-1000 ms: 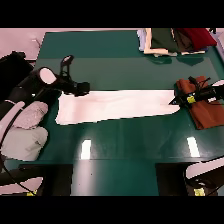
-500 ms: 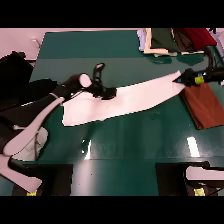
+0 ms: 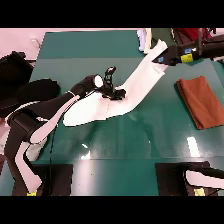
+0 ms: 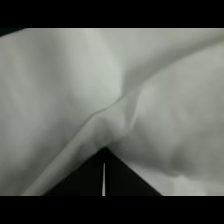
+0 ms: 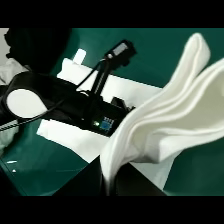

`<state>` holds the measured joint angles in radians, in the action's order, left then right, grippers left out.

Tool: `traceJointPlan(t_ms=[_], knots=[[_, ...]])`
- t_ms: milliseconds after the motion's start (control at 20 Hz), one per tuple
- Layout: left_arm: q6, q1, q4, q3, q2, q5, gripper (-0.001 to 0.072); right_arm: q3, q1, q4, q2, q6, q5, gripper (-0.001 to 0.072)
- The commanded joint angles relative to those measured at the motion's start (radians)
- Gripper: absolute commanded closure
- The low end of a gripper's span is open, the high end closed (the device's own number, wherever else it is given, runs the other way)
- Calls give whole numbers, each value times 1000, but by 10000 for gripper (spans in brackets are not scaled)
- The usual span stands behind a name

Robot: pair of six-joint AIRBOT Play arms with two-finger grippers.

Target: Fold the shirts.

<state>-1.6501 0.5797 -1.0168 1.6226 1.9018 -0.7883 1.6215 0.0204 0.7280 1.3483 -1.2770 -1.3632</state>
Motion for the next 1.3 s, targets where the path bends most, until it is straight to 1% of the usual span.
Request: traceJointPlan(t_ms=[0, 100, 200, 350, 450, 550, 600, 650, 700, 750, 800, 900, 1000, 1100, 1200, 1250], knots=[[0, -14, -30, 26, 8, -58, 689, 52, 88, -2, -2, -29, 36, 695], [0, -59, -35, 71, -8, -125, 689, 89, 129, -2, 13, -38, 44, 695], [1, -128, -79, 122, -60, -191, 689, 123, 182, -3, 38, -43, 73, 695], [11, -265, -204, 206, -181, -300, 689, 185, 306, -6, 112, -43, 123, 695], [11, -371, -306, 272, -278, -370, 689, 222, 415, -61, 188, -42, 185, 694], [13, -463, -367, 309, -377, -385, 689, 269, 544, -119, 291, -14, 282, 694], [13, -501, -381, 314, -423, -380, 688, 299, 606, -142, 348, 19, 336, 675], [13, -536, -385, 314, -462, -373, 689, 344, 670, -167, 413, 64, 389, 527], [13, -567, -387, 314, -495, -375, 689, 391, 719, -174, 468, 77, 424, 369], [13, -590, -388, 314, -515, -385, 689, 440, 752, -166, 516, 97, 427, 316], [12, -607, -388, 314, -528, -403, 689, 456, 764, -141, 535, 96, 427, 317], [29, -616, -387, 314, -534, -437, 689, 386, 738, -56, 499, 69, 409, 327], [35, -607, -385, 311, -533, -454, 689, 246, 662, 52, 419, 38, 386, 327], [35, -579, -382, 306, -533, -441, 689, 93, 558, 106, 339, 19, 371, 327], [36, -542, -382, 305, -530, -428, 689, -71, 430, 159, 269, -27, 333, 326], [36, -523, -382, 304, -528, -422, 689, -147, 362, 164, 249, -28, 304, 321]])
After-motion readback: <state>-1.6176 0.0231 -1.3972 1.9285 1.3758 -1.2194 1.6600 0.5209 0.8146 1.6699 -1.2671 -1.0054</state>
